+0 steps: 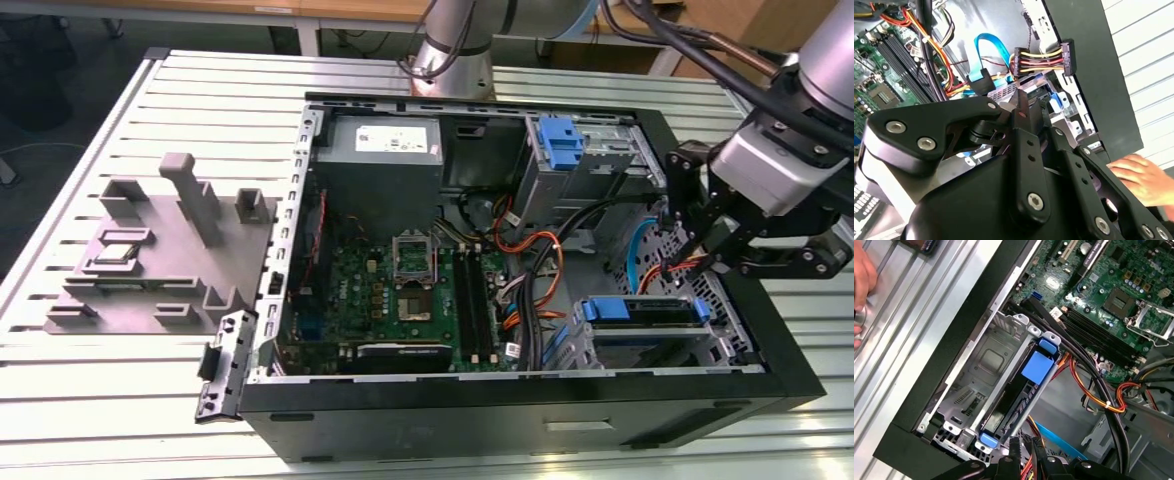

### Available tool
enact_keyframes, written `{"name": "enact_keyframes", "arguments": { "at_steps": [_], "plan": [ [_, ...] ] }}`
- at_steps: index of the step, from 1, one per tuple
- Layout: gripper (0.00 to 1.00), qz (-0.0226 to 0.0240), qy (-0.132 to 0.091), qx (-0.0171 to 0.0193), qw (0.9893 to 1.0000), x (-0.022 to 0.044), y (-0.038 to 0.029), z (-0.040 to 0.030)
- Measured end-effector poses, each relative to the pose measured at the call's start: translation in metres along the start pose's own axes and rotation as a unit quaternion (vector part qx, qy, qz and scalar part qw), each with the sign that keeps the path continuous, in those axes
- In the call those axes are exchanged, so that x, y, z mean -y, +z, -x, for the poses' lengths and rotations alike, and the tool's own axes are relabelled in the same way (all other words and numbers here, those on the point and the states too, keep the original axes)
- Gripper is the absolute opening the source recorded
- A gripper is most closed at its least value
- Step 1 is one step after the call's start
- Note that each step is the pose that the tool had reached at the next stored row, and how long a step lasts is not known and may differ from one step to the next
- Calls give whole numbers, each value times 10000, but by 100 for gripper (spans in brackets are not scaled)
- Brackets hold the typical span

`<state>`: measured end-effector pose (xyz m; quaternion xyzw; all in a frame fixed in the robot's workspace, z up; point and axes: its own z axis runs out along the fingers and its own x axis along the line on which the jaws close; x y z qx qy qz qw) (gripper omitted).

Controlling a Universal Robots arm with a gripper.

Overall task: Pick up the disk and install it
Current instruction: 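Insert the first disk wire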

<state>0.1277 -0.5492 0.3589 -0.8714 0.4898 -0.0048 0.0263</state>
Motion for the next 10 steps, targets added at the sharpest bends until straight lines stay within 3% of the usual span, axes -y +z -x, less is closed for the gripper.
{"name": "enact_keyframes", "arguments": {
  "at_steps": [5,10],
  "plan": [
    [24,-19,-317,3,9995,-1,7,0],
    [24,-19,-325,3,9995,-1,7,0]
  ]
}}
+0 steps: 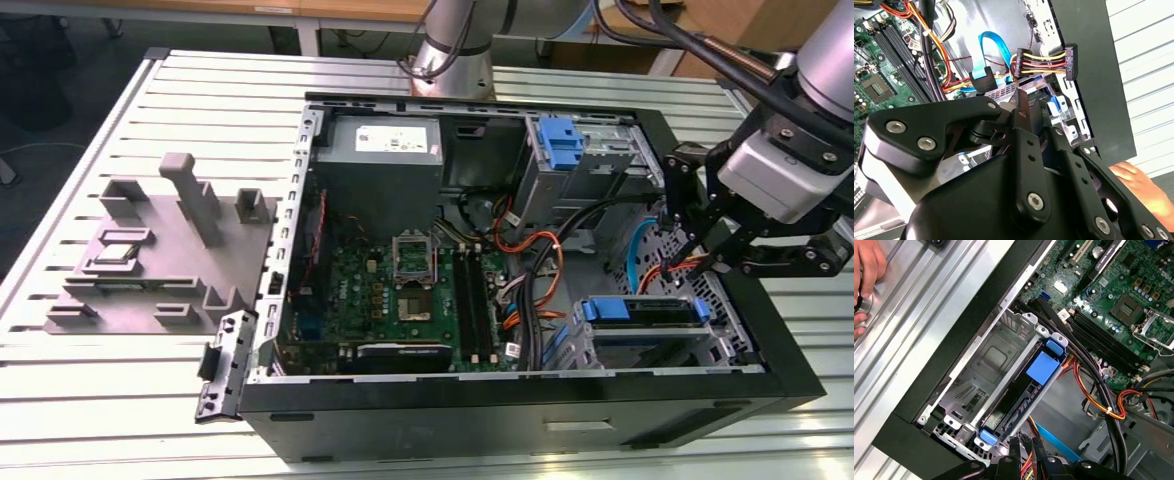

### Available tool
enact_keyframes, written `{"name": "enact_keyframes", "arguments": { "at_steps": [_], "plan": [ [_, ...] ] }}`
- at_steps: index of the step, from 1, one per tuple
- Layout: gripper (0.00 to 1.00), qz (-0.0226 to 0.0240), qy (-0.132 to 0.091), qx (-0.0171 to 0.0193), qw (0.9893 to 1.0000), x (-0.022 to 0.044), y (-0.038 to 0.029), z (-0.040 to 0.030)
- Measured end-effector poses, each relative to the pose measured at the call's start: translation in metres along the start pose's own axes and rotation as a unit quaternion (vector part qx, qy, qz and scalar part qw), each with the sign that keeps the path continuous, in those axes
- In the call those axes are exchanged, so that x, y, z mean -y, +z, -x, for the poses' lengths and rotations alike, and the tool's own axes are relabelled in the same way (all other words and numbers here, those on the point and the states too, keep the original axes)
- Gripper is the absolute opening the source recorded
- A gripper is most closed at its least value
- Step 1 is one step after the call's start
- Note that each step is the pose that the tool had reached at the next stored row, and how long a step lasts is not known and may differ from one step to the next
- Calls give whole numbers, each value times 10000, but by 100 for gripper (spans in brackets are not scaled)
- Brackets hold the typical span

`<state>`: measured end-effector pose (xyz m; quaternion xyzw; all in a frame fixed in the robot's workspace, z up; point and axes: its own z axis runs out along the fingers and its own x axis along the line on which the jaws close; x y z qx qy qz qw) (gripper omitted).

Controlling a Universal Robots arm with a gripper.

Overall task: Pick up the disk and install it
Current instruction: 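Insert the first disk wire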

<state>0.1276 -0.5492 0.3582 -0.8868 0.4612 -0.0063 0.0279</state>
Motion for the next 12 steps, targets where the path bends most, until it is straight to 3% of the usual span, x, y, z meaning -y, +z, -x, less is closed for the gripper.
{"name": "enact_keyframes", "arguments": {
  "at_steps": [9,12],
  "plan": [
    [24,-4,-9,-3,10000,0,0,0],
    [24,-5,-125,2,9999,-1,0,0]
  ]
}}
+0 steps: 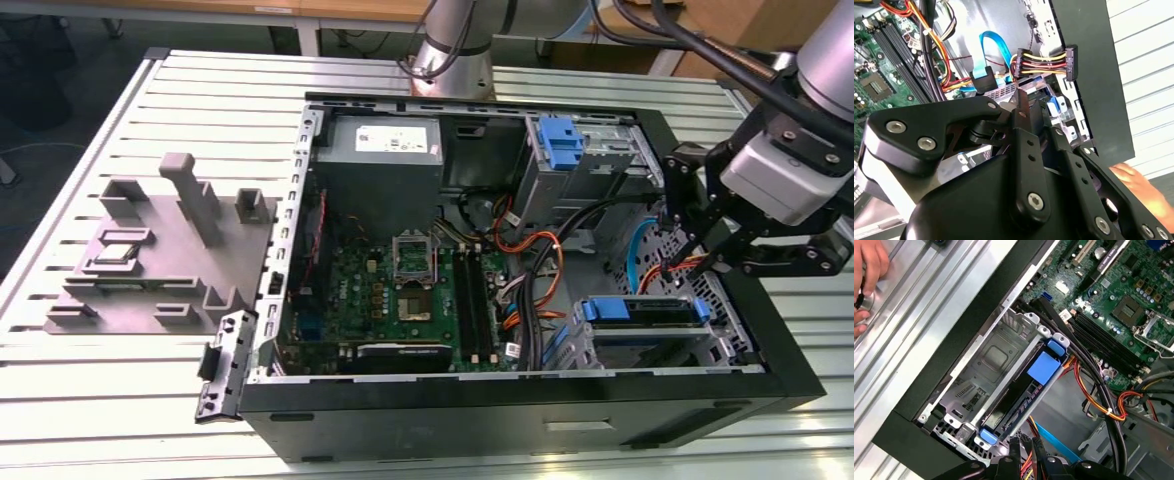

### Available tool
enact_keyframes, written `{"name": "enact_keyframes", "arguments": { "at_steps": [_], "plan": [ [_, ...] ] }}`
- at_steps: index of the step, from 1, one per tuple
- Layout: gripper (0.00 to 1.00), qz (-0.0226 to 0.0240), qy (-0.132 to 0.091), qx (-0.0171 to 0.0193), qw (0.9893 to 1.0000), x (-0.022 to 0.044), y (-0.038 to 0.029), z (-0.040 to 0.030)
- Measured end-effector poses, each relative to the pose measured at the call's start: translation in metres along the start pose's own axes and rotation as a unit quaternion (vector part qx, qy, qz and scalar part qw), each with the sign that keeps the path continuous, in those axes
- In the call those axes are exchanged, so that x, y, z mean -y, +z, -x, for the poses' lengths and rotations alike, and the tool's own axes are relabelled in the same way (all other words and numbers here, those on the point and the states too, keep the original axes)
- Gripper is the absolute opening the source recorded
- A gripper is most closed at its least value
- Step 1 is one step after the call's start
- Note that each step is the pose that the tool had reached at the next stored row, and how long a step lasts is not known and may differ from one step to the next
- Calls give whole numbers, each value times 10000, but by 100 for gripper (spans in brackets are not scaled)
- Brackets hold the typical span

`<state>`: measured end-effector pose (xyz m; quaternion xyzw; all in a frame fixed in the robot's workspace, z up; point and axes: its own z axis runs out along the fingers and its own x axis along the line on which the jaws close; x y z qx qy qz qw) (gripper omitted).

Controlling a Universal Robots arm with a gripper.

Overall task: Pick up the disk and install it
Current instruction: 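Insert the first disk wire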

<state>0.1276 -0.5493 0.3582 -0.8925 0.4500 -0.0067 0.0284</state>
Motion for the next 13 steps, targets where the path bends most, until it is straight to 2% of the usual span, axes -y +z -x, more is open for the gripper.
{"name": "enact_keyframes", "arguments": {
  "at_steps": [3,8,13],
  "plan": [
    [24,3,-232,13,9997,0,2,0],
    [24,-1,-561,25,9984,0,3,0],
    [24,-11,-609,19,9981,0,4,0]
  ]
}}
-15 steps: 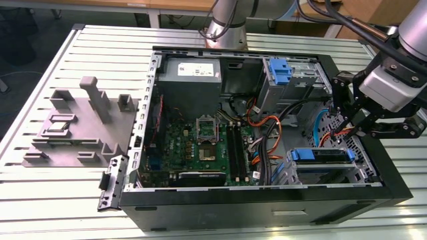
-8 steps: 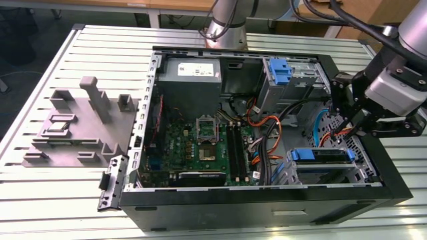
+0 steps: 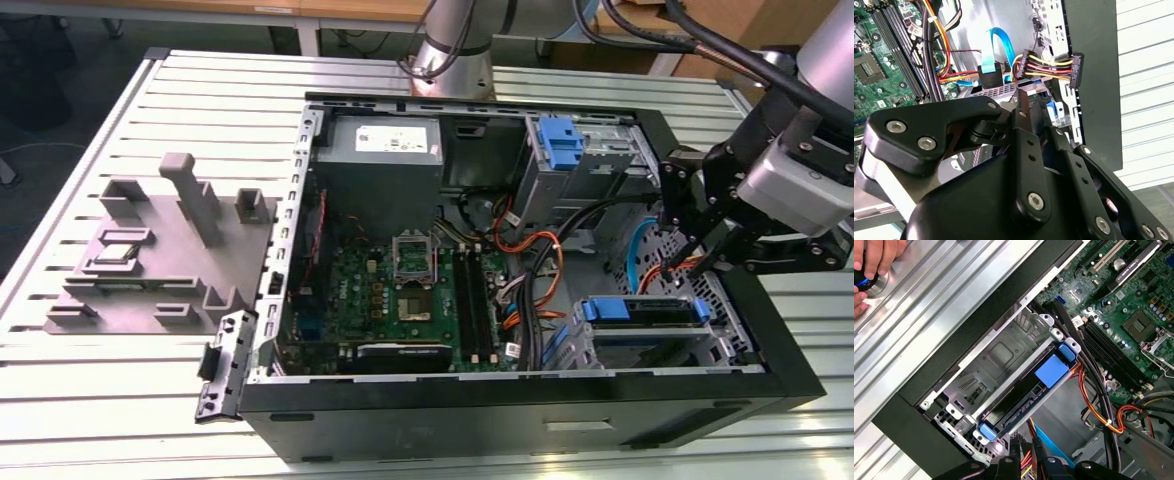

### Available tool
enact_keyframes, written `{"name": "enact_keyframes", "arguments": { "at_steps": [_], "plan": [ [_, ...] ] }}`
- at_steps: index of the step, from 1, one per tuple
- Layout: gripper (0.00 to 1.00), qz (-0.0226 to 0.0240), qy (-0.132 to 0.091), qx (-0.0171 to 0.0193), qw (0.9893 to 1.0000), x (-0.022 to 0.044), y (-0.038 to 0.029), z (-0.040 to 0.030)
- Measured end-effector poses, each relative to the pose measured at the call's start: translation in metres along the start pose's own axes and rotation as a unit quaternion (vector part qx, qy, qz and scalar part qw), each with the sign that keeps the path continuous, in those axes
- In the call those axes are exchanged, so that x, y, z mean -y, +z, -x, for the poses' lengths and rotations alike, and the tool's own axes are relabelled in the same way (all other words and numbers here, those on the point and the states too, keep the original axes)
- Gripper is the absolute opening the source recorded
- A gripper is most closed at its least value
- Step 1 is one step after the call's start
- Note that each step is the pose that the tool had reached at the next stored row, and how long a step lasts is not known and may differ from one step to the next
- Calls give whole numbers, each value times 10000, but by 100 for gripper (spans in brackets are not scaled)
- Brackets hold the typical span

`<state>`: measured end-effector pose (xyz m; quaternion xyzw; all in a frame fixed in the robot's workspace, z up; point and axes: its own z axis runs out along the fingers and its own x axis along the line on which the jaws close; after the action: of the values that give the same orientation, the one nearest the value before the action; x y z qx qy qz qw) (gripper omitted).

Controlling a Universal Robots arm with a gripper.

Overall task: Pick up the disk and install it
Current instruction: 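Insert the first disk wire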

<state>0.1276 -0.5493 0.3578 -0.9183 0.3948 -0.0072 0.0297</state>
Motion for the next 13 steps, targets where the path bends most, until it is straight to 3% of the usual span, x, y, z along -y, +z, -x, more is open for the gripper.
{"name": "enact_keyframes", "arguments": {
  "at_steps": [13],
  "plan": [
    [24,-1,-1,-1,10000,0,0,0]
  ]
}}
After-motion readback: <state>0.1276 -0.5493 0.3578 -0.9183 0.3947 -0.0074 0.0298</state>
